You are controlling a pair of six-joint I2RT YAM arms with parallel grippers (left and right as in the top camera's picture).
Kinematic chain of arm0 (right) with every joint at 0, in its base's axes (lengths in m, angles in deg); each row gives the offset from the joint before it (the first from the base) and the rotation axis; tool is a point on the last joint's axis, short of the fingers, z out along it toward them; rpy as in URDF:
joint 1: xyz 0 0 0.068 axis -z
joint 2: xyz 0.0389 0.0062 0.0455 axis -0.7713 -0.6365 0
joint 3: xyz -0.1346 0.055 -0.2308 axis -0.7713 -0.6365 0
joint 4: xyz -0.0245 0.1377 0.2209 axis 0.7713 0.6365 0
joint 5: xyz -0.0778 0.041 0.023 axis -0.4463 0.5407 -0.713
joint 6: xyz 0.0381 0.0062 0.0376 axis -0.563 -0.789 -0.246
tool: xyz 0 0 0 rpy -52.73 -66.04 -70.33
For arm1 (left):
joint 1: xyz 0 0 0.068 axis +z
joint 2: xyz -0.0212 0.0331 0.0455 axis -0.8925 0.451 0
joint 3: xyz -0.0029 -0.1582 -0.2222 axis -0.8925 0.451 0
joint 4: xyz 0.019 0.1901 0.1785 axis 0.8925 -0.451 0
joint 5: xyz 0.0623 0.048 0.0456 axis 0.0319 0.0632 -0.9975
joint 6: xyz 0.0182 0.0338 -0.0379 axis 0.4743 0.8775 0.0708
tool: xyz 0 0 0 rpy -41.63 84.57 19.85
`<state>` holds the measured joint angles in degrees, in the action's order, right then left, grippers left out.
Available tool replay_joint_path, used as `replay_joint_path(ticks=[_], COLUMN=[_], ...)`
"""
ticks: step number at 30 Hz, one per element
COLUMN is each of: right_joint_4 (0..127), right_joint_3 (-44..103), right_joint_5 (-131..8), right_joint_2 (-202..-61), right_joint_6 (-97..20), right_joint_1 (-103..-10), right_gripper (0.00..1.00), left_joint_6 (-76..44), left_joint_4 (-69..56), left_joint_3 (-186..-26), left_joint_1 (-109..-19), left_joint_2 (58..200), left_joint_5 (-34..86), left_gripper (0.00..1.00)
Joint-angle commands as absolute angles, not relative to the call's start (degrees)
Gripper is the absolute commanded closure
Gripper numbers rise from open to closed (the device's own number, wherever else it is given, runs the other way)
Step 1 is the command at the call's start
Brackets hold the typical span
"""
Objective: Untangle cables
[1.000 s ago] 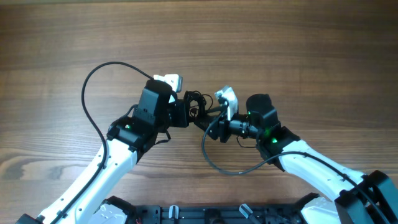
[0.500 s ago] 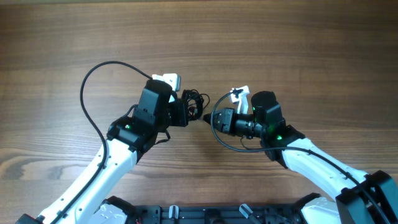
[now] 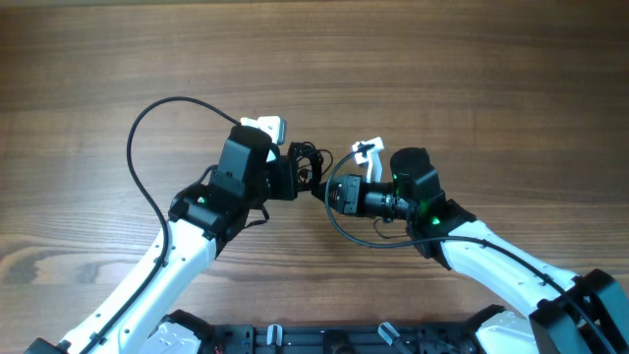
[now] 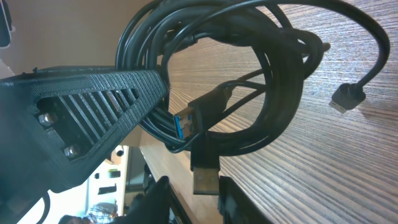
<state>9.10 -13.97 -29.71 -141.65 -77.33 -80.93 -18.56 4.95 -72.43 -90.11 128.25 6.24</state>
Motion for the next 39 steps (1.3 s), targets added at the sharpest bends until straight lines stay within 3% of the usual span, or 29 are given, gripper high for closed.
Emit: replay_joint_path(ticks=[1,11,28,31,35,36,37,38,39], right_joint_4=[8.8,8.7,8.5,8.5,8.8,9.1,9.5,9.9,11.1], right_joint_3=[-13.8,-13.8,-13.8,-13.8,-13.8,-13.8,-13.8,-13.8,-13.8], right_joint_5=[-30.8,-32.1,-35.2,-35.2,-35.3,-34.3,-31.8,-29.8,-27.6], right_joint_2=[-141.1,-141.1,-141.2,-141.2,-141.2,-141.2,-141.2,-141.2,-141.2], right_joint_6=[-77.3,-77.3,-75.7,-75.7,-74.1,-74.1,-74.1,-73.8,-72.1], right_joint_1=[-81.2,-81.2,-81.2,-81.2,-80.4,-79.7,-78.2,-76.8,-75.1], right_gripper=[0.76,0.92,0.94,0.79,0.50,0.37,0.18,0.06,0.01], left_joint_6=[-20.8,-20.8,-20.5,-20.5,-21.0,-22.5,-26.6,-30.1,-35.5], left_joint_4=[5.4,5.4,9.9,9.9,9.9,9.9,9.9,9.9,9.9], left_joint_3=[-73.0,-73.0,-73.0,-73.0,-73.0,-73.0,-73.0,-73.0,-73.0], left_joint_1=[-90.0,-90.0,-90.0,-90.0,-90.0,-89.9,-89.6,-89.3,-88.7], left_joint_2=[127.7,127.7,127.7,127.7,127.6,127.6,127.6,127.6,127.6], left_joint_5=[8.0,9.8,28.3,28.9,25.1,23.0,19.6,17.0,13.5], left_gripper=[0.96,0.96,0.96,0.96,0.96,0.96,0.96,0.96,0.96])
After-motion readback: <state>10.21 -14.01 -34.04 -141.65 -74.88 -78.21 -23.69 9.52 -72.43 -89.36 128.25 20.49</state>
